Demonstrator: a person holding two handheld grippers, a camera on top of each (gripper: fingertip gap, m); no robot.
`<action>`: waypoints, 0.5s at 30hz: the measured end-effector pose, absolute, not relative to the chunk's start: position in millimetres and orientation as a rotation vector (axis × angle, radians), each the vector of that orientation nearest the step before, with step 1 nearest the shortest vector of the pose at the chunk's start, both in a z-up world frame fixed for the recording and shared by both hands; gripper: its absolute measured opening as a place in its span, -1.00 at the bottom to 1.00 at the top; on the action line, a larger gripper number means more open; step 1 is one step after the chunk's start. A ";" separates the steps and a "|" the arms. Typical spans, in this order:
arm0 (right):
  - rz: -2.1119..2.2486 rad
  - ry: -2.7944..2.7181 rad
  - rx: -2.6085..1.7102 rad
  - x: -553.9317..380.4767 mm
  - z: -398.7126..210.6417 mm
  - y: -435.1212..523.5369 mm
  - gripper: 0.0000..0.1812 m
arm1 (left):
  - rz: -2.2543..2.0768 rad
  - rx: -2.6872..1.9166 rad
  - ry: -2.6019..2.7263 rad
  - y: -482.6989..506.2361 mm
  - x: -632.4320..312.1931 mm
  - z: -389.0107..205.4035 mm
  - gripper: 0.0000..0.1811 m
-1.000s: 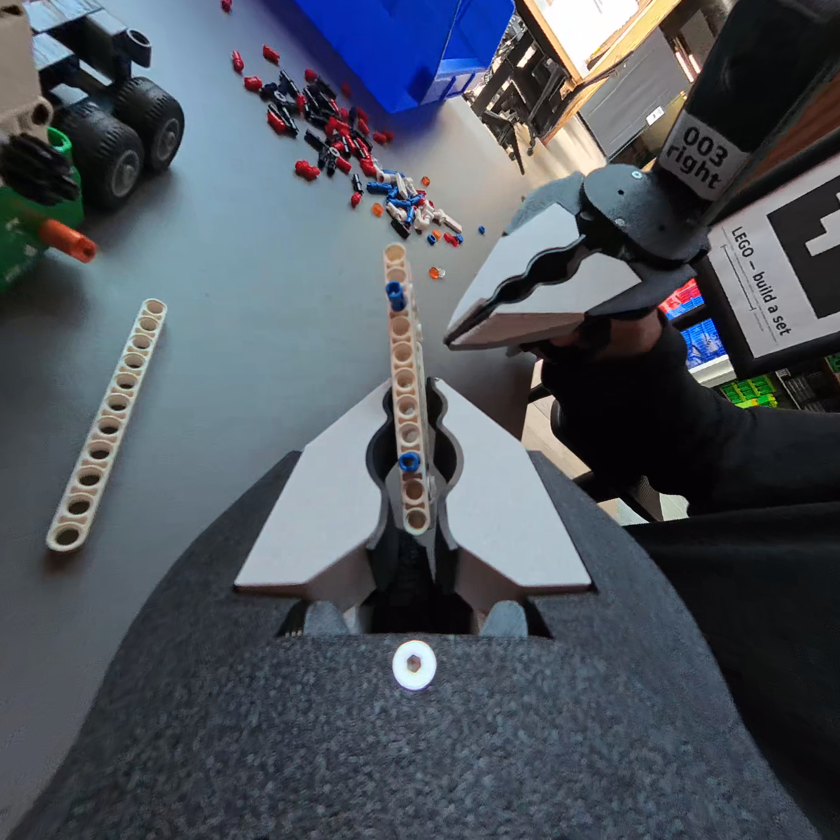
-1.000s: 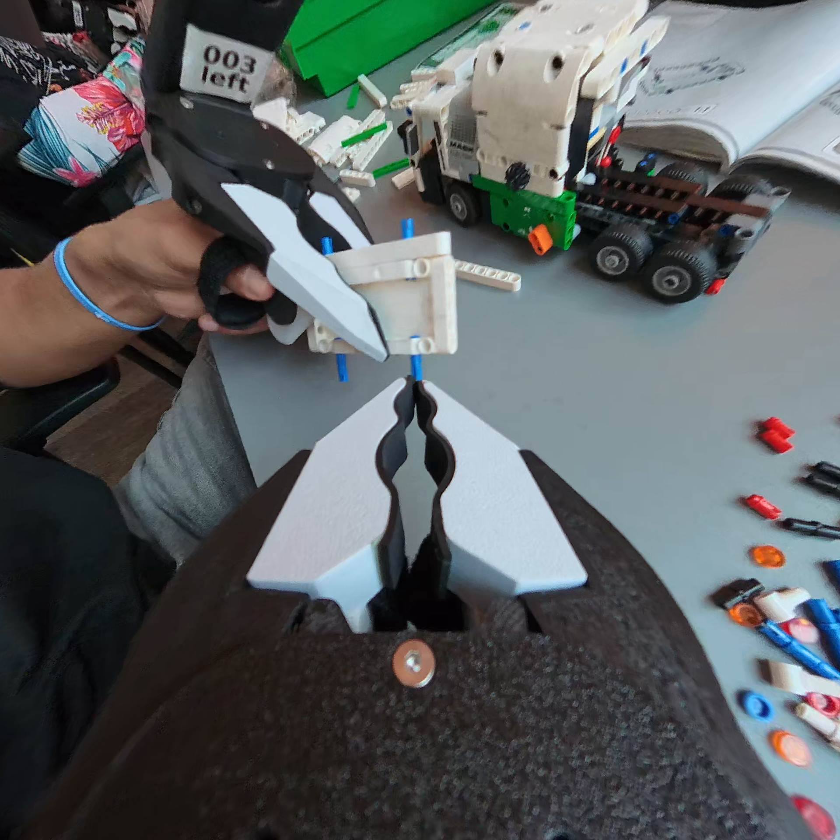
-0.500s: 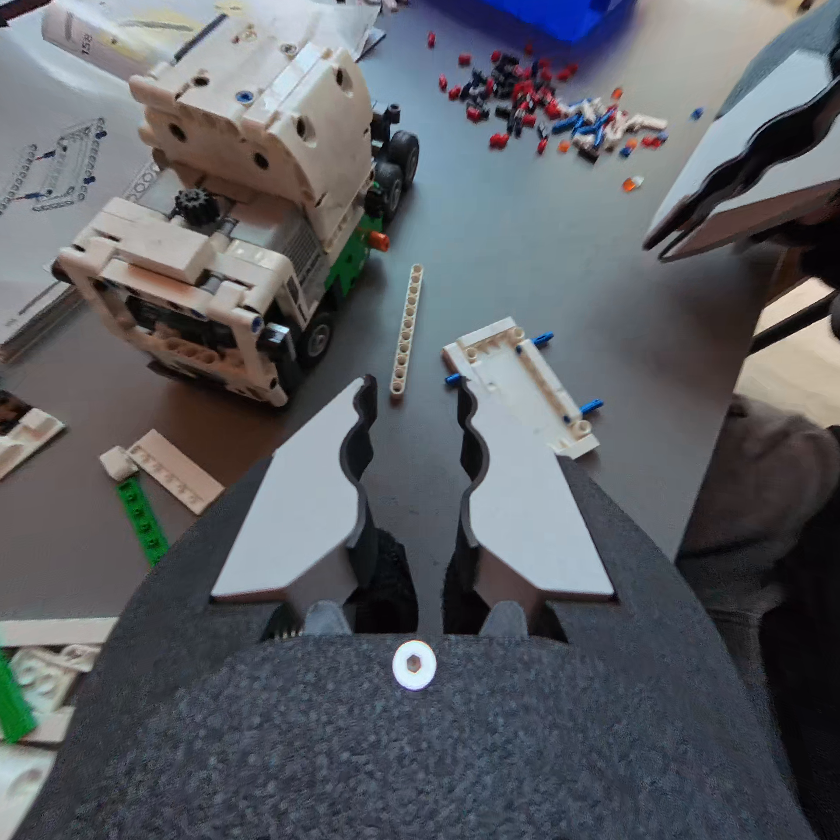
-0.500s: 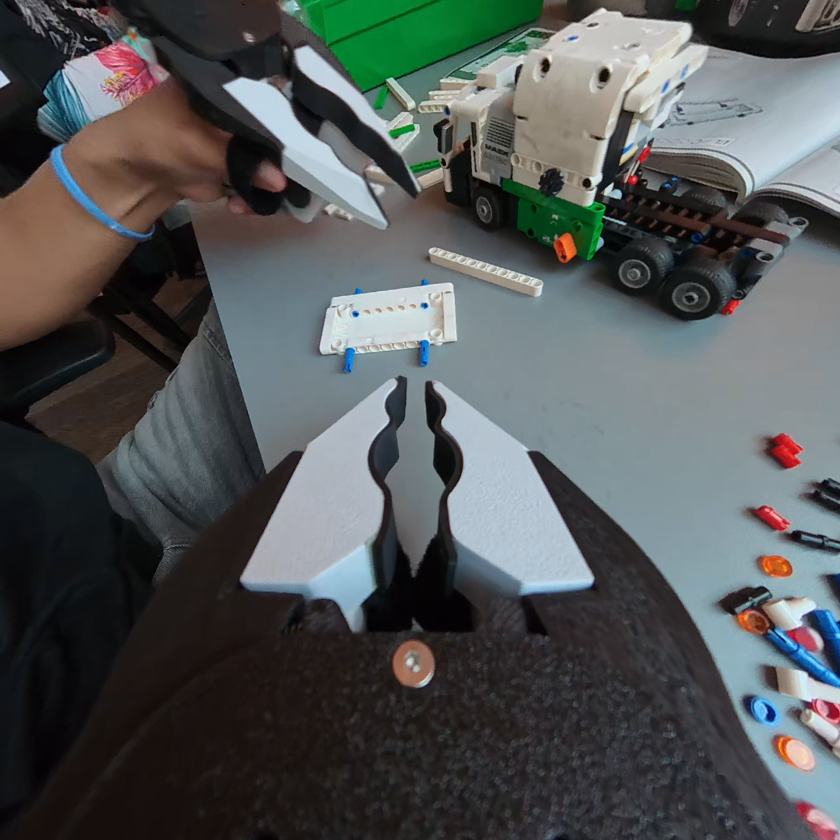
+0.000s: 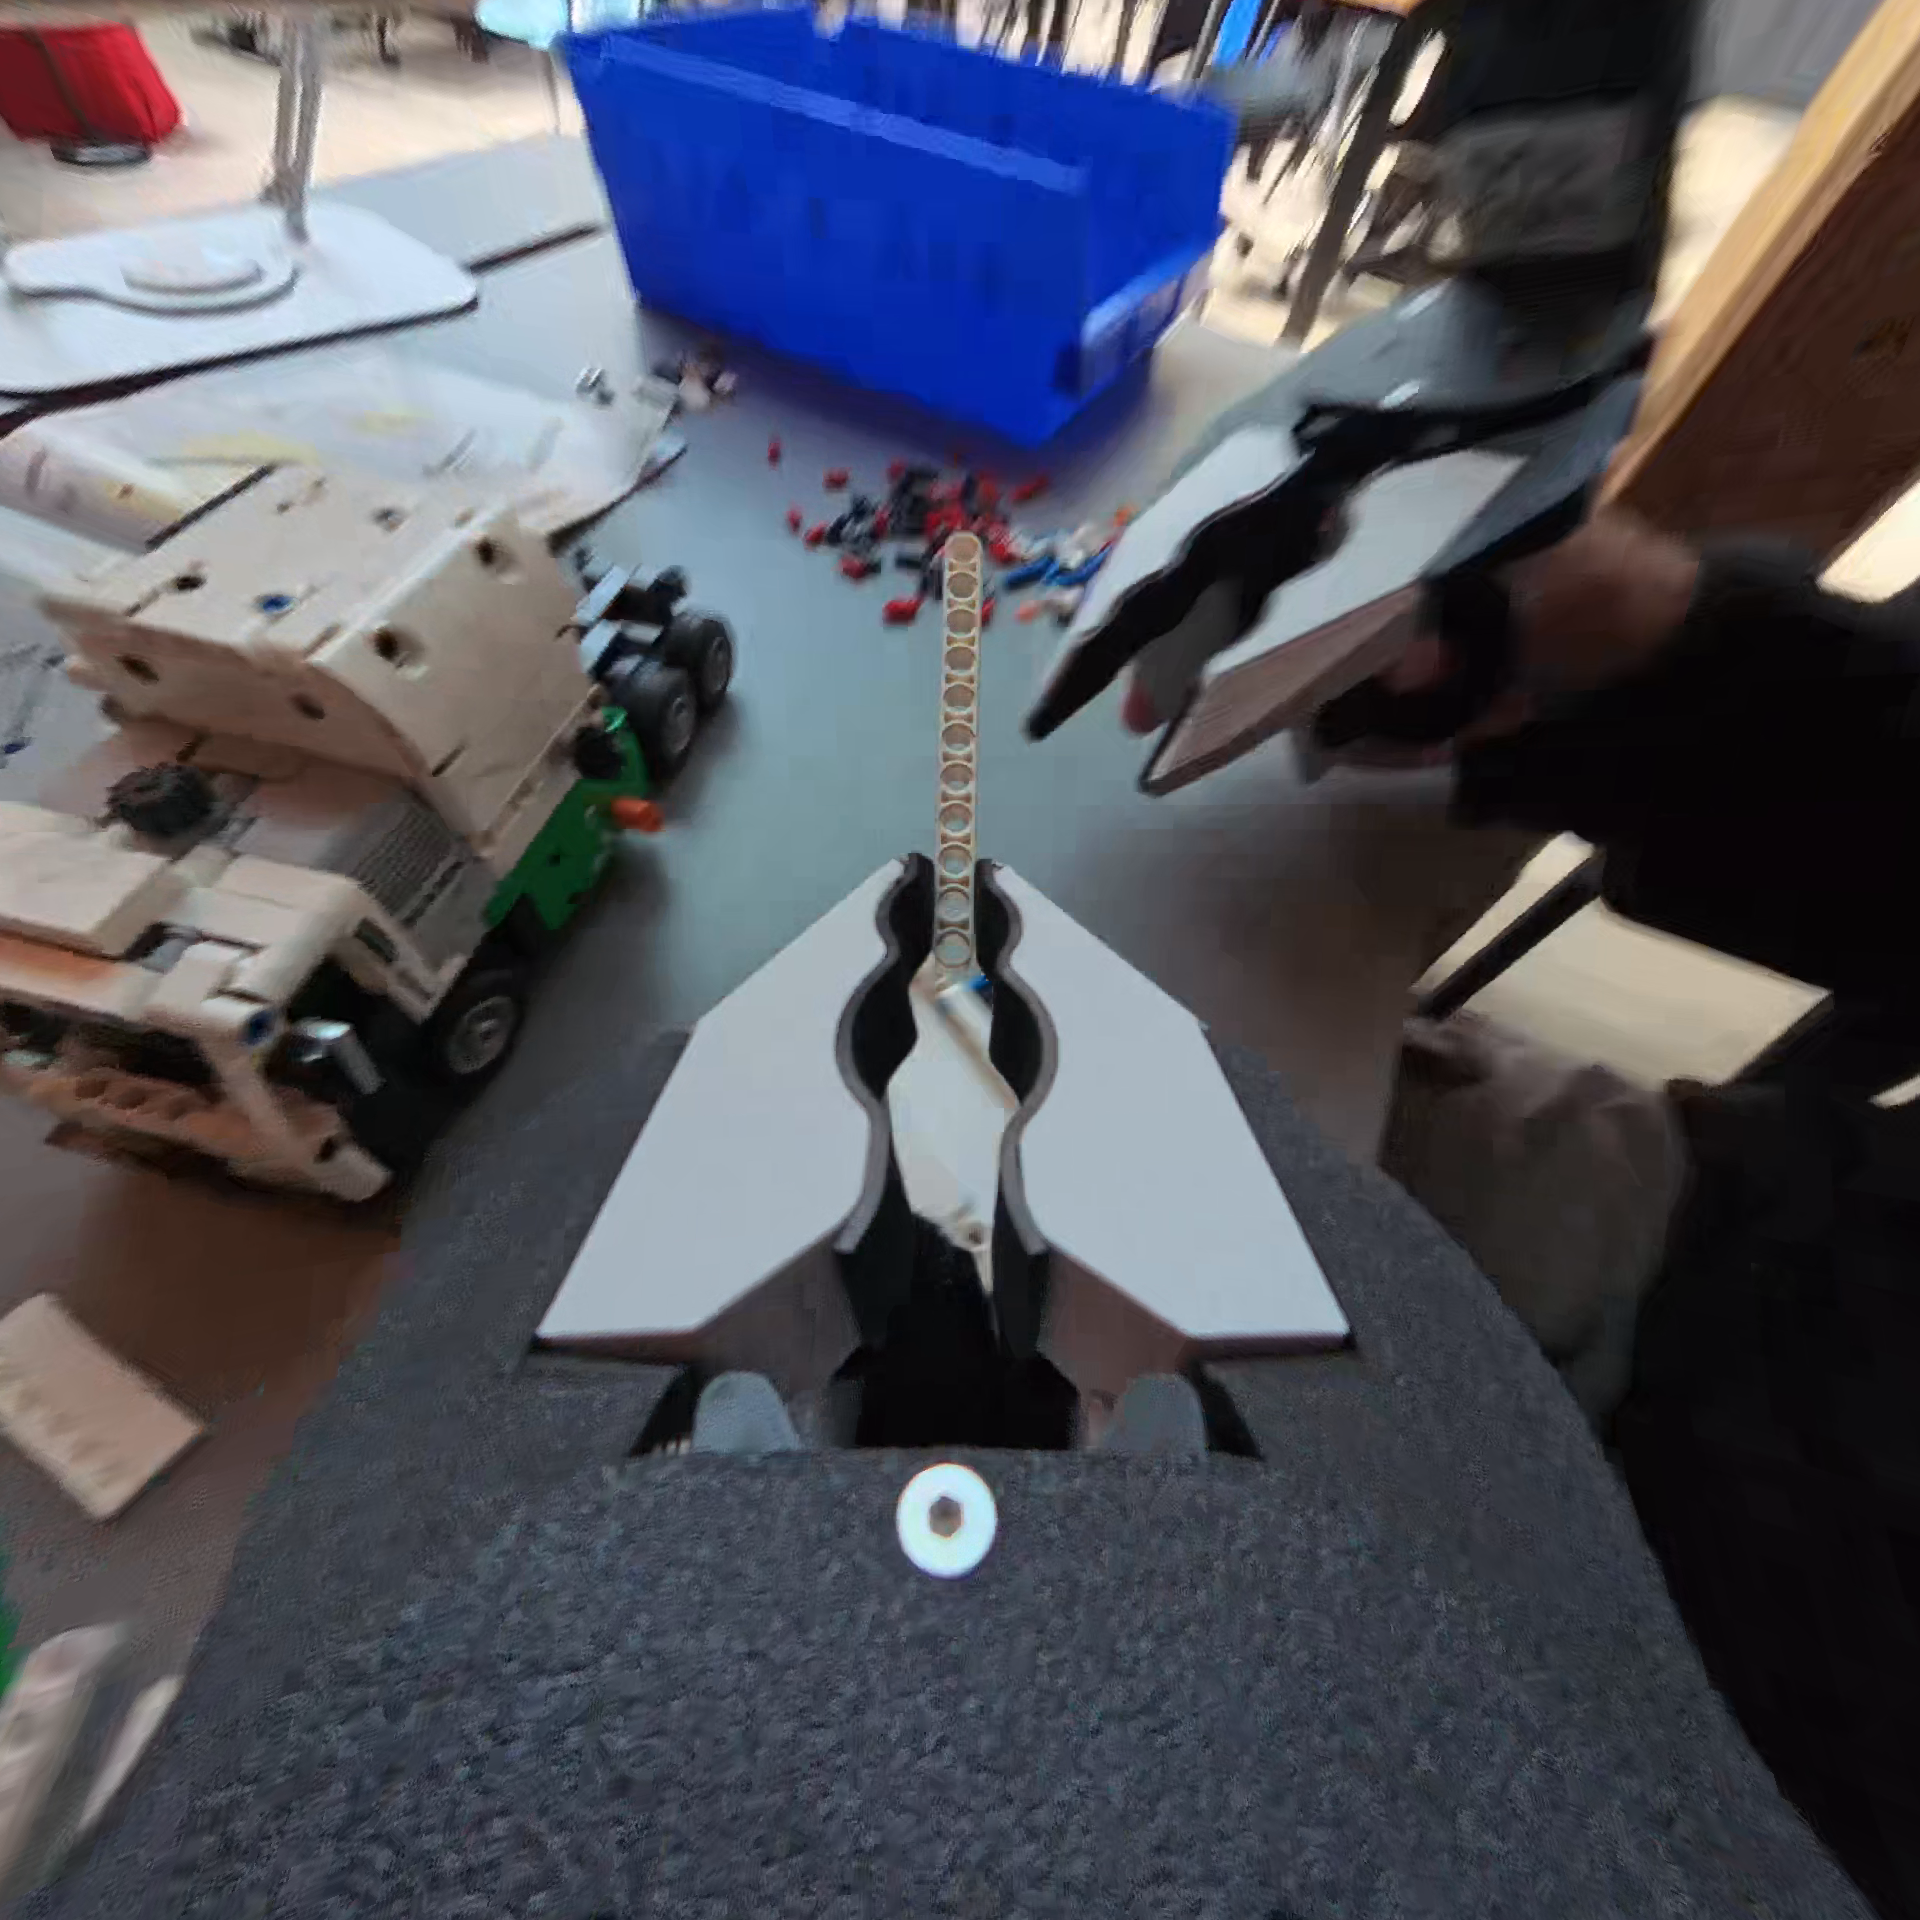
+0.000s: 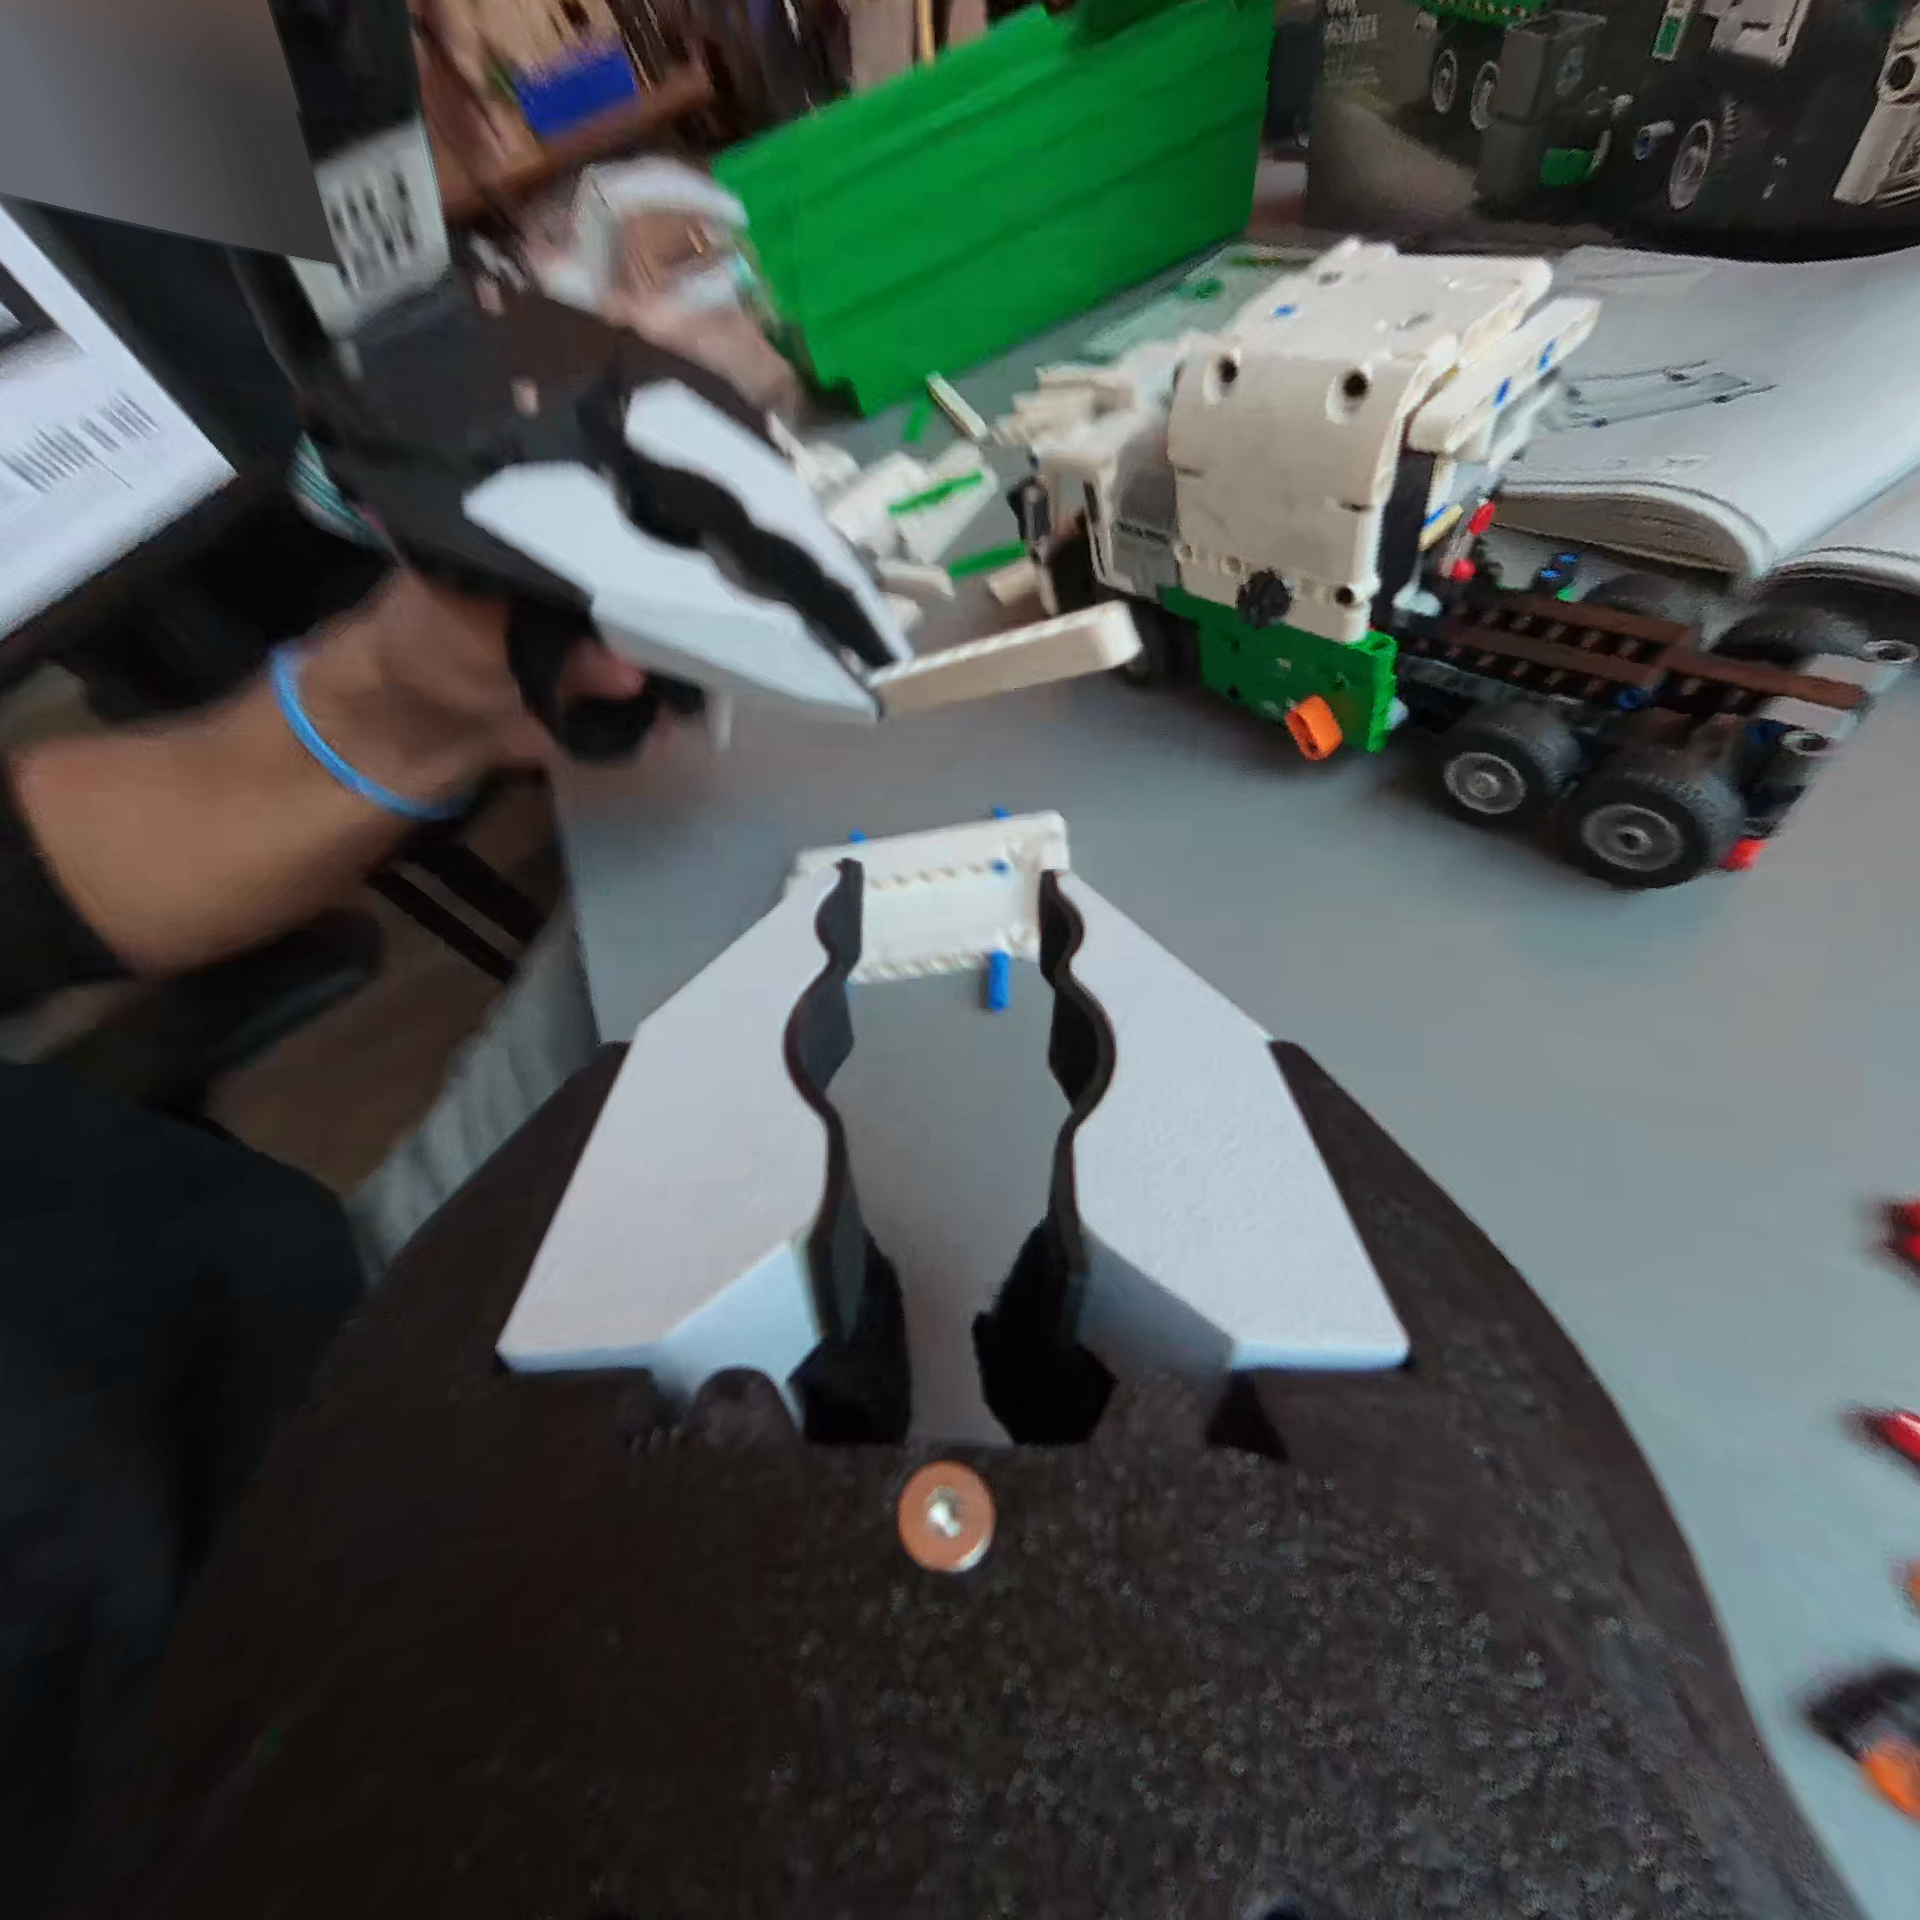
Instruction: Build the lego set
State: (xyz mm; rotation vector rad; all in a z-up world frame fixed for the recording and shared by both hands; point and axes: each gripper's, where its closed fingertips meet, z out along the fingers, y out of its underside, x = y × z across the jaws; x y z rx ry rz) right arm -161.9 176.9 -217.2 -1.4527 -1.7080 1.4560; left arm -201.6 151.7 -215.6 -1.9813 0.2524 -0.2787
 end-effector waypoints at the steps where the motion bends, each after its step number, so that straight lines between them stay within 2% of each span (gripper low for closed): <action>1: 1.635 -1.641 -1.455 -163.8 -204.9 170.9 -0.60 | -0.381 -1.885 0.226 146.4 -184.2 -200.6 -0.93; 4: 2.103 -1.427 -1.317 -157.8 -163.4 155.4 -0.66 | -0.732 -1.667 0.063 134.2 -153.4 -168.2 -0.94; 8: 2.132 -1.422 -1.180 -148.7 -146.2 138.7 -0.74 | -0.874 -1.604 -0.014 132.8 -137.3 -171.7 -0.94; 9: 2.089 -1.404 -1.210 -150.6 -148.3 142.5 -0.89 | -0.900 -1.580 -0.032 132.6 -136.2 -168.9 -0.94; 15: 2.061 -1.407 -1.212 -142.5 -152.8 144.9 -0.92 | -0.912 -1.564 -0.063 133.7 -131.0 -169.6 -0.94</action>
